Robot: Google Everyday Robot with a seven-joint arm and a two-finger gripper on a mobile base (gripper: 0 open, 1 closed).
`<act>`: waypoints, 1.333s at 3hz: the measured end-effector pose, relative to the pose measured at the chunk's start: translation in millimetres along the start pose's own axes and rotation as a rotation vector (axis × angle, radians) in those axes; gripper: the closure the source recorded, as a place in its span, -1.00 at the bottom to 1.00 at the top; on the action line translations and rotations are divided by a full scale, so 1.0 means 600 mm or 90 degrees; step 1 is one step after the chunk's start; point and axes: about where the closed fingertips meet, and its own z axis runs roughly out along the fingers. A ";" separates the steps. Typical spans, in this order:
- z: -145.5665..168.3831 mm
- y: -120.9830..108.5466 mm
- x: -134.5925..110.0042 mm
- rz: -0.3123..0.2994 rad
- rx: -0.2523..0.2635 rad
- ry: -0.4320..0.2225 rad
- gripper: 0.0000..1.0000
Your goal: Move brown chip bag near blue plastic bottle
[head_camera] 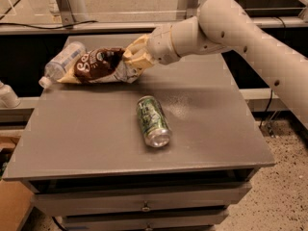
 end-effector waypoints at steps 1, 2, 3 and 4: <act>-0.003 0.000 0.006 -0.006 -0.001 0.008 -0.67; -0.010 -0.004 0.012 -0.012 0.001 0.016 -1.00; -0.020 -0.011 0.020 -0.018 0.003 0.023 -1.00; -0.051 -0.036 0.039 -0.031 0.011 0.036 -1.00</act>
Offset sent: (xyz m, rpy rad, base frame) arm 0.0073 -0.0218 0.0001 -0.0412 -0.0289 -0.0175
